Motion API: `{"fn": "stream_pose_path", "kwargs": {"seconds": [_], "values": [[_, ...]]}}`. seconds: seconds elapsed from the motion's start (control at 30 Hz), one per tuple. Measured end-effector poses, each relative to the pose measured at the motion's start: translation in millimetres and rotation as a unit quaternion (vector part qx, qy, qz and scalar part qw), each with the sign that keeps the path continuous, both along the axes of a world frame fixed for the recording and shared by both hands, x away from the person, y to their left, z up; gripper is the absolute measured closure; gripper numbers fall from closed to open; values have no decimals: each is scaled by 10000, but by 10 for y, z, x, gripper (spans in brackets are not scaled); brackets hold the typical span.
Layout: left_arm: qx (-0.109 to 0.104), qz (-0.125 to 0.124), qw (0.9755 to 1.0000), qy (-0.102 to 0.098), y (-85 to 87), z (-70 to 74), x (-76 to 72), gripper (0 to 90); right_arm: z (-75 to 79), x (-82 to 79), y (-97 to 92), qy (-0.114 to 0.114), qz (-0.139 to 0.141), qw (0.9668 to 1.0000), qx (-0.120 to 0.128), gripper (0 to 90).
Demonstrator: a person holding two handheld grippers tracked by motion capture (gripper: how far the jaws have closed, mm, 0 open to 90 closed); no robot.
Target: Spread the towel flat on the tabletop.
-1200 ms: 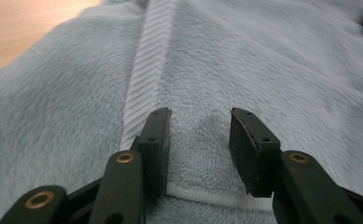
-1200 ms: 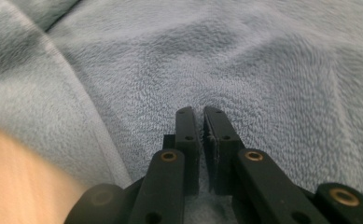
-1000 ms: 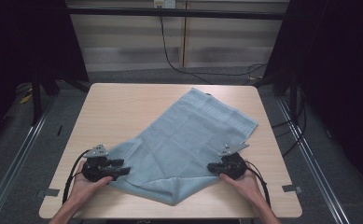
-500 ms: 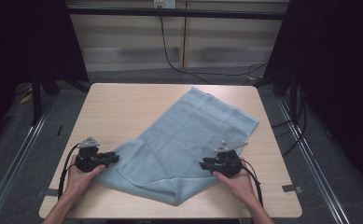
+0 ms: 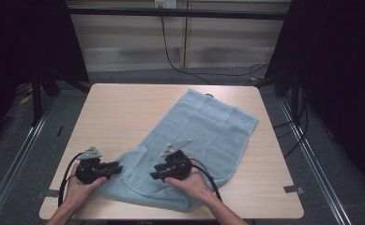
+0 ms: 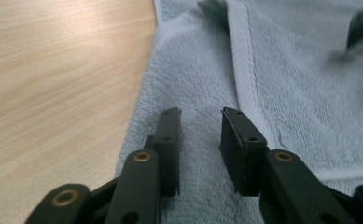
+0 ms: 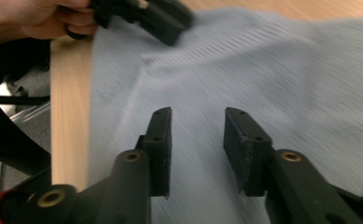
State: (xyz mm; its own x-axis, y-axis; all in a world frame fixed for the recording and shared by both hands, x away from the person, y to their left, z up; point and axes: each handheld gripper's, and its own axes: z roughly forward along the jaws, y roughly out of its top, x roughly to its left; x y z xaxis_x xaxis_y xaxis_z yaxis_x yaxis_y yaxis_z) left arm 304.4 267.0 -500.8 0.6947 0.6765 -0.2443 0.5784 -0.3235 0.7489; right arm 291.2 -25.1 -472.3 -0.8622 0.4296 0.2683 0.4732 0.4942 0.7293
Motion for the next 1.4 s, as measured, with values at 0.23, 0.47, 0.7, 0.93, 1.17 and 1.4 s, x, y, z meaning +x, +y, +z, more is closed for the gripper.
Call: {"fn": "stream_pose_path", "kwargs": {"seconds": [0.23, 0.47, 0.7, 0.93, 1.17, 1.4], "values": [[33, 404, 9991, 145, 134, -46, 117, 675, -152, 41, 444, -31, 206, 9994, -271, 558], [63, 369, 9993, 79, 88, -57, 104, 671, -259, -67, 495, -282, 299, 9985, -353, 450], [9, 417, 9991, 108, 56, -70, 104, 736, -242, -145, 546, -800, 170, 9936, -774, 651], [26, 391, 9992, 56, 53, -72, 90, 767, -177, -62, 351, -294, -112, 9995, -62, 830], [-283, 337, 9990, -91, 28, 3, 38, 779, 20, -71, 24, -212, -341, 9987, 304, 847], [-401, 227, 9988, -141, -5, 53, -26, 766, 183, -154, -439, -412, -801, 9952, 390, 855]]}}
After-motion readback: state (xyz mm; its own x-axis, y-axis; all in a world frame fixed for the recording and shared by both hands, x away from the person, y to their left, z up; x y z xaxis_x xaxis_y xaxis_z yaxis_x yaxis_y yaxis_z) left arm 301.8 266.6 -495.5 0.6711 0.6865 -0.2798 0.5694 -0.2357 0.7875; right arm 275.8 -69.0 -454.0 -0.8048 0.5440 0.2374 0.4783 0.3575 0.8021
